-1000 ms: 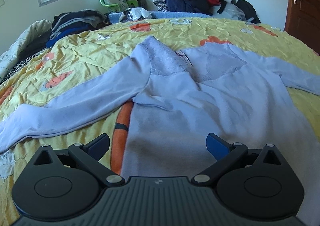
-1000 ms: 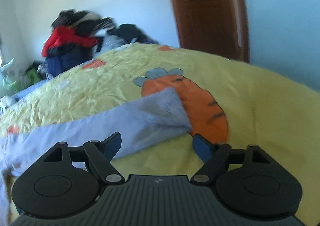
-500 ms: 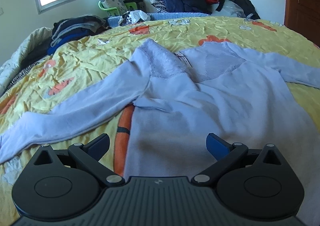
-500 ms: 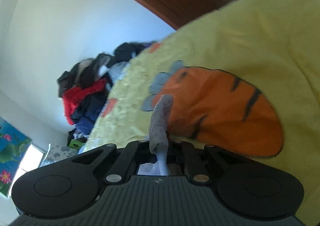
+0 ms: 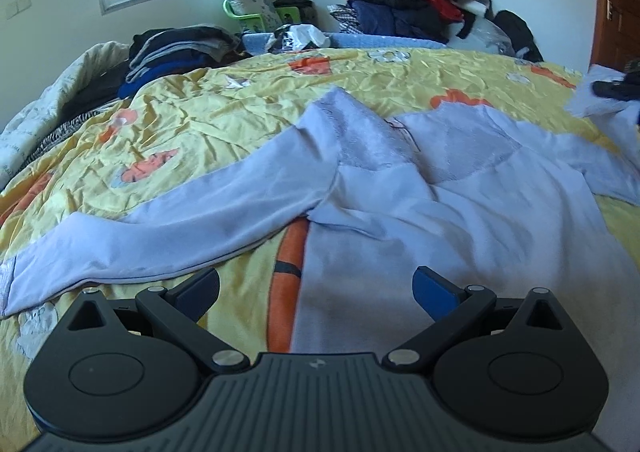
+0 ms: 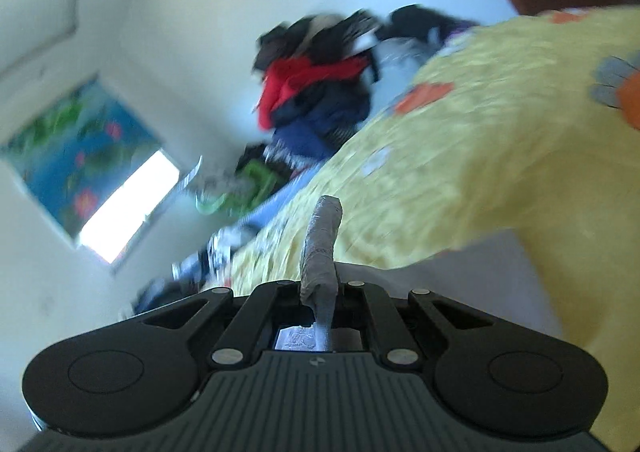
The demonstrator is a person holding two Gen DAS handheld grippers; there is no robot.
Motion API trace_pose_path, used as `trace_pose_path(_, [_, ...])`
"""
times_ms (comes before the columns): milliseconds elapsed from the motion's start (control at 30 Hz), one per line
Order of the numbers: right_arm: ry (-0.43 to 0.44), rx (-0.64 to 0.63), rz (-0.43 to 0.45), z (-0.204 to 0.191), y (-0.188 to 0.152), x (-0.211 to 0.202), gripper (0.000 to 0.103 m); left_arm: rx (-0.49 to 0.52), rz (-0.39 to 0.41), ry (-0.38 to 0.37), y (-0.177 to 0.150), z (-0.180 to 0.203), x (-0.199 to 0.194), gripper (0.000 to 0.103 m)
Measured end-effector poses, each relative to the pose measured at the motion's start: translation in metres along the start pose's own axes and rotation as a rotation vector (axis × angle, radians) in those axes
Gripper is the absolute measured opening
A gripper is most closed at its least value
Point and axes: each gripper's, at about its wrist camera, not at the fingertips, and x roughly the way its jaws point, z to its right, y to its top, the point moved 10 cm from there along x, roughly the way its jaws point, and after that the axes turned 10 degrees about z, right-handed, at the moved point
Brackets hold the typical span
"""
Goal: Fold small clothes
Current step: 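Lift and carry the held sleeve across the shirt body with the right tool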
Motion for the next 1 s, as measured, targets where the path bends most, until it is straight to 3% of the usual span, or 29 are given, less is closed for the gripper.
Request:
trace_pose_path(433, [0.134,-0.343,-0.198,-0.139,-0.099,0.026,0.009,-0.040,-0.012,0.043,-0.005,-0.027,0.001,0.103])
trace_pose_path(633, [0.208,-0.433,-0.264,-0.193,-0.148,0.039,0.009,-0.073,-0.011,0.075,-0.007,-0.048,0.000,0.103])
trace_pose_path(933, [0.248,-0.485,-0.384,-0.236,-0.220,0.061,0.010,-0.109,-0.032,0.107,-0.016,-0.068,-0.001,0.103])
trace_pose_path(967, [0.244,-0.506,-0.416,-0.239,-0.231,0.064,0.015,-0.111,-0.032,0.109,-0.016,-0.070,-0.001,0.103])
trace_pose_path(1000, [0.230,-0.527,-0.448,-0.240,-0.241,0.068,0.028,-0.112,-0.032,0.113,-0.016,-0.072,-0.002,0.103])
